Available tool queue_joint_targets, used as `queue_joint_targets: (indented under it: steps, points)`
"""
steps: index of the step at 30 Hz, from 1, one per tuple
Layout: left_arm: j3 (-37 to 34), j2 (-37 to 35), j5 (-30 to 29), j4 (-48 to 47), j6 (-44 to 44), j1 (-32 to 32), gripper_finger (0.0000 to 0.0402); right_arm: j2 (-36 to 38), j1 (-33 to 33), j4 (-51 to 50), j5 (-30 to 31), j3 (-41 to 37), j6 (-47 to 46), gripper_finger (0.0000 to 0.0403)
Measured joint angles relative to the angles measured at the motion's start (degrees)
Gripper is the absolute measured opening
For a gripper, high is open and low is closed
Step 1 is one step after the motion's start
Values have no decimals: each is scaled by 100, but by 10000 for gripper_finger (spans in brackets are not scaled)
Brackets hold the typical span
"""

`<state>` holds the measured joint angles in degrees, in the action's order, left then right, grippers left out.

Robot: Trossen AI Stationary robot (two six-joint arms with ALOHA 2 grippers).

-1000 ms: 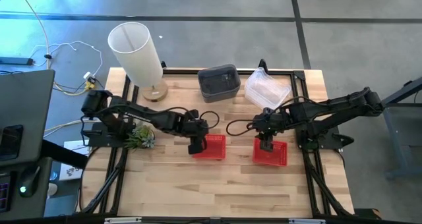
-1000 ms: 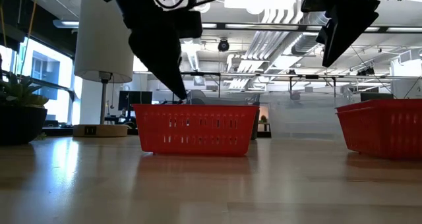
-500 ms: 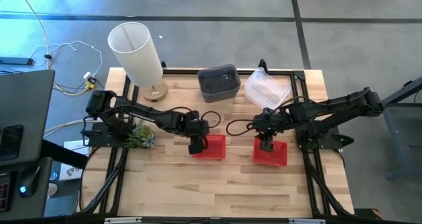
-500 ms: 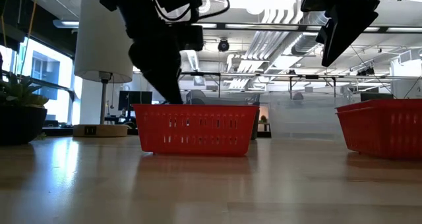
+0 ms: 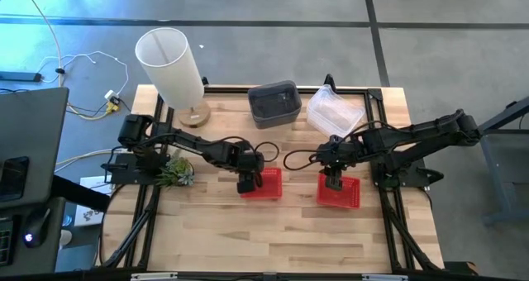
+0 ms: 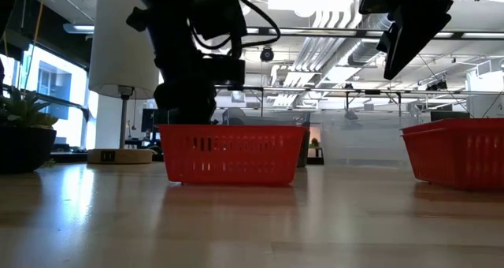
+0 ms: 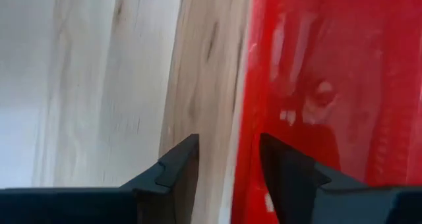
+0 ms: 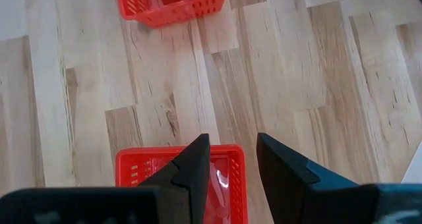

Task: Stack baskets by color
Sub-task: Stack the left red bin on the stacked red bins

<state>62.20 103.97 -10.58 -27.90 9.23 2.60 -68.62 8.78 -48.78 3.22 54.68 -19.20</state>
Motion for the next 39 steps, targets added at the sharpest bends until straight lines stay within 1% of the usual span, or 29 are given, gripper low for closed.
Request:
queue_joint_targets:
  steps: [3,9,11,15,18,22,26,29,33,36,39]
  points:
    - [1,-3,12,26,13,-12,111,0,1,12,1,0,-28,114]
    - [2,-6,2,100,401,-42,21,0,4,197,0,0,-550,113]
    - [4,-16,-94,116,611,-88,7,0,57,358,23,0,-737,113]
    - [48,-18,-379,80,925,-215,9,0,228,724,149,0,-972,113]
    - [156,-18,-679,95,1151,-342,2,0,356,948,397,0,-1238,113]
    - [451,-16,-1441,25,1537,-539,0,0,411,1085,761,0,-1677,113]
    - [824,-16,-2087,-84,1563,-694,0,0,408,1082,1035,0,-1690,113]
    - [1047,-15,-2423,-135,1483,-780,0,0,397,1089,1175,0,-1686,113]
    - [1324,-16,-2517,-146,1231,-838,0,0,397,1093,1476,0,-1646,114]
    - [1434,-15,-2432,-193,1182,-838,0,0,397,1211,1709,0,-1539,114]
    - [1483,-15,-2318,-284,1176,-833,0,0,397,1510,1770,0,-1333,114]
